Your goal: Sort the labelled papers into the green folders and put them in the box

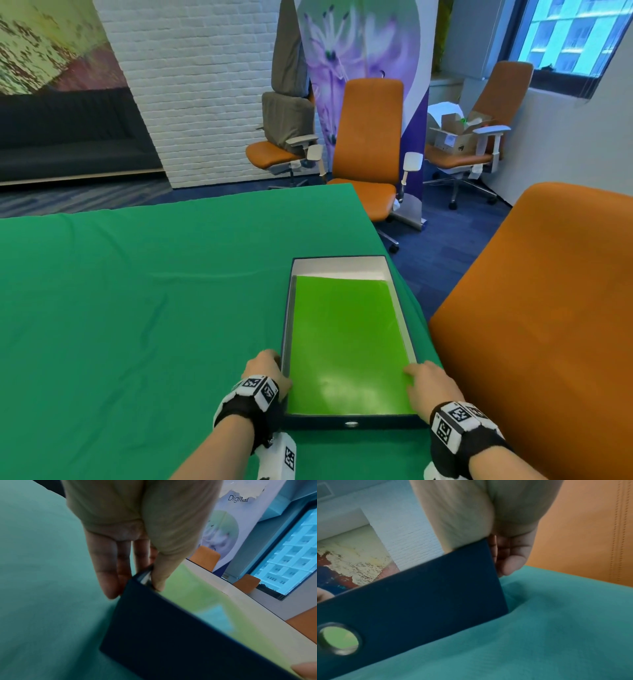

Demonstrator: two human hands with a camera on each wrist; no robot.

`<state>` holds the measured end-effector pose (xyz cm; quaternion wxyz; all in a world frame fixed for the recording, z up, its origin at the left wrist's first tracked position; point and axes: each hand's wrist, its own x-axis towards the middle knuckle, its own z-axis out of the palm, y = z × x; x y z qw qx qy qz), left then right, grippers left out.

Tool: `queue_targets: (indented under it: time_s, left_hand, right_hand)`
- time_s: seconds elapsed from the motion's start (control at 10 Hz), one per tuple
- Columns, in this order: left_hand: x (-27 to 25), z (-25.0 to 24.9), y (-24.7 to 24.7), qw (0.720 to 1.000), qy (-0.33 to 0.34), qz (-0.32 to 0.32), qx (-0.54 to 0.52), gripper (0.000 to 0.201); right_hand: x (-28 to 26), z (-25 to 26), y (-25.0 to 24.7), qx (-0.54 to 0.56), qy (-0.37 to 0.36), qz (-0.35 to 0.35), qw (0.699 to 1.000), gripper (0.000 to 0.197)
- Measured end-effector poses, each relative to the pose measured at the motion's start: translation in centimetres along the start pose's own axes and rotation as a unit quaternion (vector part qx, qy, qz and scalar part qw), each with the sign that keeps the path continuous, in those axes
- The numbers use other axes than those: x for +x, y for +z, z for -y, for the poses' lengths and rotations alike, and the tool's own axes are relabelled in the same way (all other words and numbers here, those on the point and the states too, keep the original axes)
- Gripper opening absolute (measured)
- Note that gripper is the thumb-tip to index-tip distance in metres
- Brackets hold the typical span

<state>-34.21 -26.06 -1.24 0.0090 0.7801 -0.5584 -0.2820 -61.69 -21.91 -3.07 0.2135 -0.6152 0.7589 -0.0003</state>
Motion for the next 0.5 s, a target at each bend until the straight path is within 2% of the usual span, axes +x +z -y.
queue_targets:
  time_s: [0.1, 0.2, 0.3, 0.4, 0.5]
  left_hand:
    - [0.0, -0.3, -0.5, 0.999, -0.020, 0.003, 0.039, 0.017]
    - [0.1, -0.7, -0.7, 0.998, -0.023, 0.005, 0.051, 0.029]
    - [0.2, -0.8, -0.3, 0.998, -0.019, -0.011, 0.065, 0.026]
    - [-1.0, -0.6, -0.4, 0.996, 0.009, 0.002, 0.090, 0.023]
    - [-3.2, 0.2, -1.7, 0.997, 0.029, 0.017, 0.068, 0.028]
  right_hand:
    - [0.1, 0.0, 0.1, -0.012, 0.006, 0.023, 1.000, 0.046]
    - [0.1, 0.1, 0.1, -0.027, 0.004, 0.031, 0.999, 0.042]
    - [-0.2, 0.2, -0.2, -0.009, 0.000, 0.043, 0.999, 0.041]
    - [-1.3, 0.2, -0.6, -0.009, -0.010, 0.060, 0.998, 0.043]
    - [-2.7, 0.3, -1.6, 0.020, -0.031, 0.005, 0.999, 0.047]
